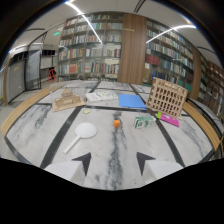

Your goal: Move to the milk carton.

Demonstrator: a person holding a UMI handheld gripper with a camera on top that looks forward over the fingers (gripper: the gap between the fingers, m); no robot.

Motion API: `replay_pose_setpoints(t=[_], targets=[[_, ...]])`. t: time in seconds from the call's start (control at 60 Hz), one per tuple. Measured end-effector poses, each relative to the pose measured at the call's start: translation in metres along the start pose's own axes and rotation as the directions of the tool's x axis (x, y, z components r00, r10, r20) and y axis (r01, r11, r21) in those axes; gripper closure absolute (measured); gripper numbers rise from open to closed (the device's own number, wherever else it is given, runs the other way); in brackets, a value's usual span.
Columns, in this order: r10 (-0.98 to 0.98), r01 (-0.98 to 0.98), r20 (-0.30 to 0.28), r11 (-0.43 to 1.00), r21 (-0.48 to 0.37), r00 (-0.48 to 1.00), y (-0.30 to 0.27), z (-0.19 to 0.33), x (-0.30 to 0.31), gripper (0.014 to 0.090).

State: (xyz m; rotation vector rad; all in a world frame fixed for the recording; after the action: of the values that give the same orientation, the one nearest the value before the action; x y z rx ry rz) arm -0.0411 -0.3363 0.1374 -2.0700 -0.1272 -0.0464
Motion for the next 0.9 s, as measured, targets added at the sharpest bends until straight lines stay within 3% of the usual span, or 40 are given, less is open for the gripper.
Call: replay_pose_setpoints(t=[0.333,0.5,0.683,0.9], targets=[[0.01,-0.009,0.02,1.0,-0.018,1.0,0.017,-0.023,0.014,0.0187],[0.025,-0.025,-0.009,0.999,-0.043,1.0,0.029,-0.019,0.051,0.0188],[0.036,-0.04,-0.075,0.998,-0.045,0.996,0.024,0.008,0.112,0.0188],[0.056,-0.06,-0.096,0.997,-0.046,0.994,0.004,0.066,0.168,0.0187]])
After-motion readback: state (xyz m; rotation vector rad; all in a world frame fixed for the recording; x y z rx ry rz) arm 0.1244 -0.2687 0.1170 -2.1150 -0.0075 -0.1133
